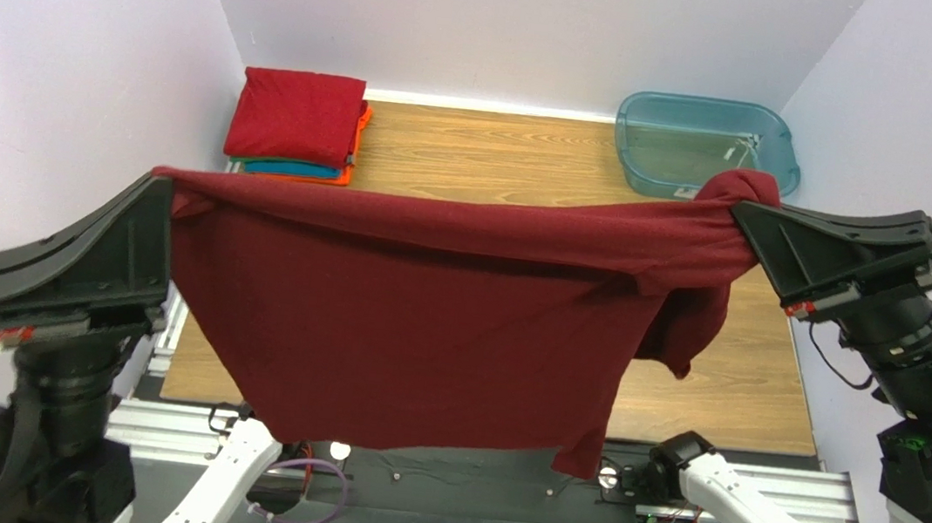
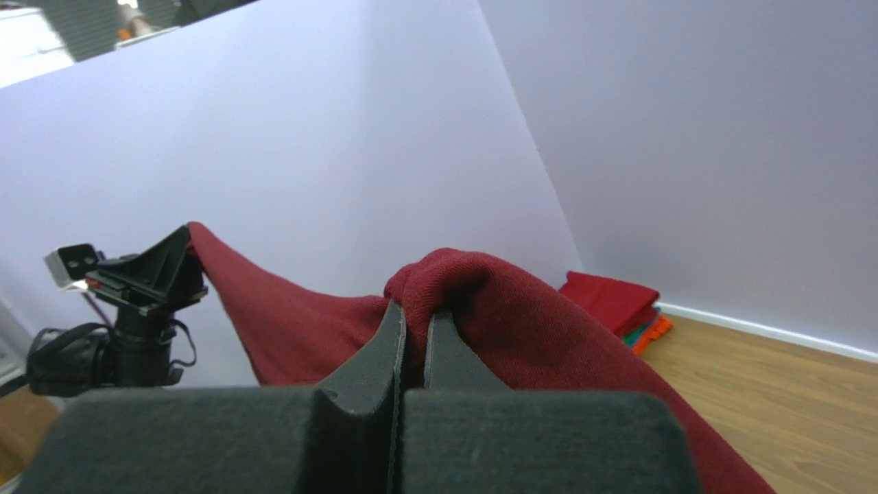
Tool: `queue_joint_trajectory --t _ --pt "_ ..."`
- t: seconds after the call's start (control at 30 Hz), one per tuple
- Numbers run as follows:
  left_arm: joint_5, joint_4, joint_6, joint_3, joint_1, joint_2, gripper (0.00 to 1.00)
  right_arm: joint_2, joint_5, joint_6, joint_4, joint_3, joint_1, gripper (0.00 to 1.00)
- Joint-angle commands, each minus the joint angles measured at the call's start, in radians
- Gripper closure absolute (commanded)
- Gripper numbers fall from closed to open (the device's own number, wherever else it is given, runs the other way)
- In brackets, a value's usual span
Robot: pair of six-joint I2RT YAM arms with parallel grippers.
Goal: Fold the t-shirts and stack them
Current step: Flatten the tshirt out
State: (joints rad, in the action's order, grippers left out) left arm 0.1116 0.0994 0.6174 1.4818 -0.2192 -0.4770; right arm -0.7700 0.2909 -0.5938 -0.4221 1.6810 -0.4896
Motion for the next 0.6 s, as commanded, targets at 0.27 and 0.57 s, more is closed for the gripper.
queue_joint_trajectory --t 0.27,0.57 --pt "-0.214 -0.087 -0.004 -0.365 0.021 -0.293 1.0 -0.218 -0.62 0.072 -0.006 -0.297 0.002 0.99" --pt "-0.543 -0.08 -0.054 -0.316 0.049 -0.934 0.48 -0.926 -0.684 0.184 0.091 -0.181 0.086 0.49"
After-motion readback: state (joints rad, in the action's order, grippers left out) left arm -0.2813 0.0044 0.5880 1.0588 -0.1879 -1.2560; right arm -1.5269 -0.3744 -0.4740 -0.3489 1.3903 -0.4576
